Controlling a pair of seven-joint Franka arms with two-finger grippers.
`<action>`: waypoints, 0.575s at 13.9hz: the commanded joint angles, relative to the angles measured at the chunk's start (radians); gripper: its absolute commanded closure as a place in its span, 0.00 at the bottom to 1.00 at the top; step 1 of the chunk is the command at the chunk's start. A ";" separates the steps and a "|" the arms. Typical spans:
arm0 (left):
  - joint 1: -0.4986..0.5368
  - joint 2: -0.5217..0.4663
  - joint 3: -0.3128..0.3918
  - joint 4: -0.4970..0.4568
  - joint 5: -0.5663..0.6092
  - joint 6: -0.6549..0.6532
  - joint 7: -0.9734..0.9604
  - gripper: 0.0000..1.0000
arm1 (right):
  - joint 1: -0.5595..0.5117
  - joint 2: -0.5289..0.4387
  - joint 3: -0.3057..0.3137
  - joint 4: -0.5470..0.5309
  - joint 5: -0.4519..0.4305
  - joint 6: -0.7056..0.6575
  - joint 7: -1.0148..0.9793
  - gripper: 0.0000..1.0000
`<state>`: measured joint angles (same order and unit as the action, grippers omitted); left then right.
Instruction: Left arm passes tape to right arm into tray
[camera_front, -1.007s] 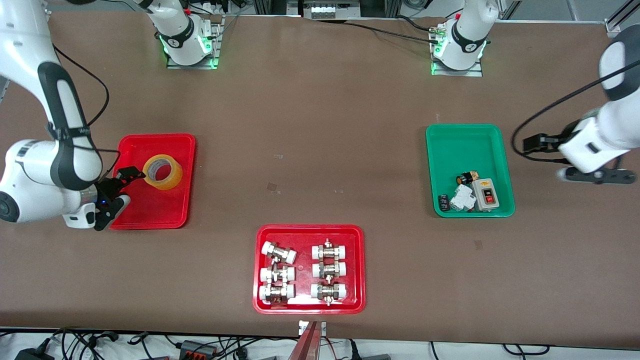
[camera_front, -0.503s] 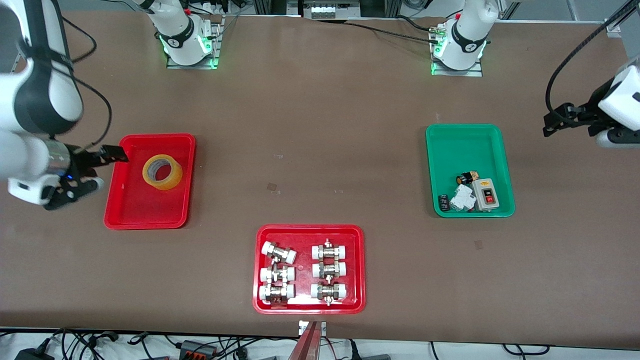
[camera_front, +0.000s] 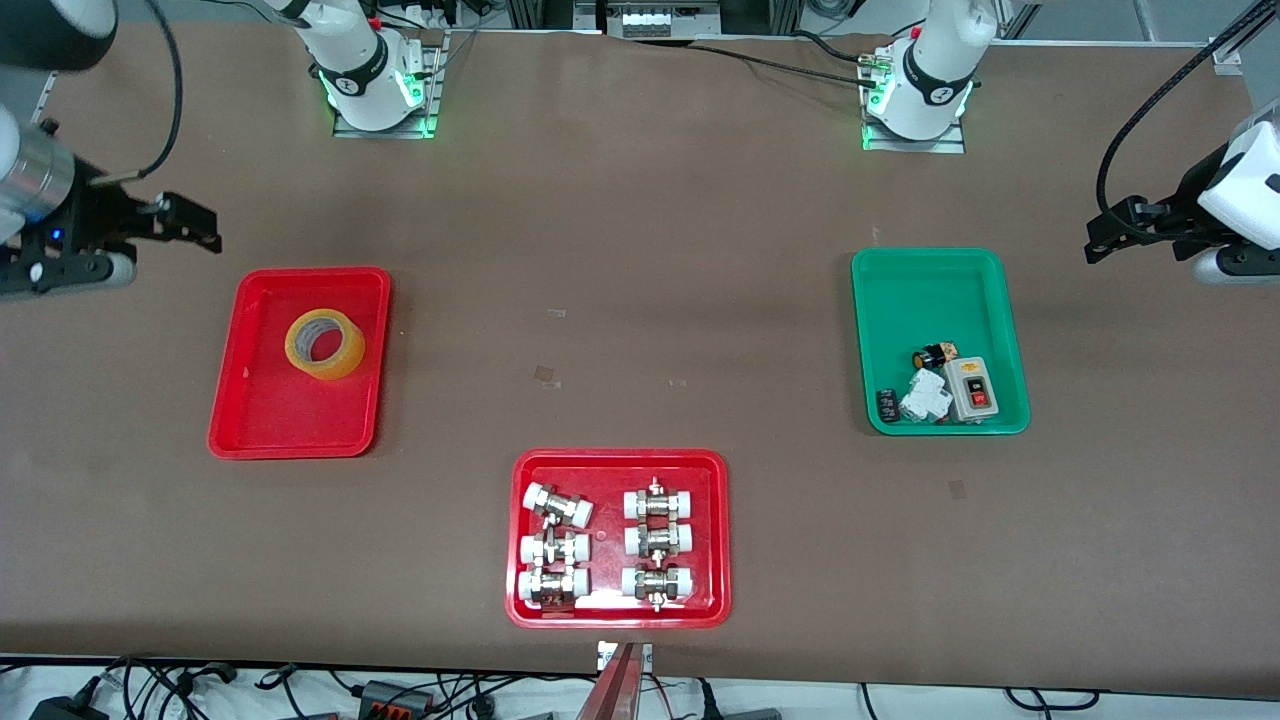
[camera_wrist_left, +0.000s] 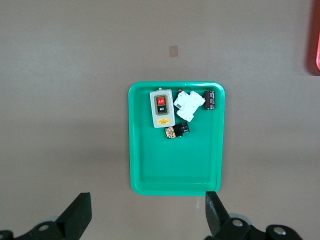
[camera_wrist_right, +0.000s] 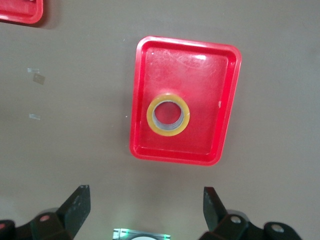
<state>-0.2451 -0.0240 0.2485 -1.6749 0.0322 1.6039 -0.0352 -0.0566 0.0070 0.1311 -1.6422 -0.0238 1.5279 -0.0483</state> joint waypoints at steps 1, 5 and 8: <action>-0.013 -0.022 -0.008 0.007 -0.009 -0.022 -0.002 0.00 | 0.006 -0.126 -0.011 -0.160 0.007 0.070 0.031 0.00; -0.016 -0.022 -0.034 0.007 -0.023 -0.025 -0.002 0.00 | 0.001 -0.222 -0.027 -0.251 0.036 0.124 0.015 0.00; -0.016 -0.022 -0.034 0.007 -0.023 -0.025 0.000 0.00 | -0.006 -0.162 -0.030 -0.159 0.039 0.051 0.068 0.00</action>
<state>-0.2615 -0.0325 0.2142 -1.6715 0.0229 1.5955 -0.0351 -0.0532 -0.1882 0.1015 -1.8510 -0.0034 1.6205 -0.0245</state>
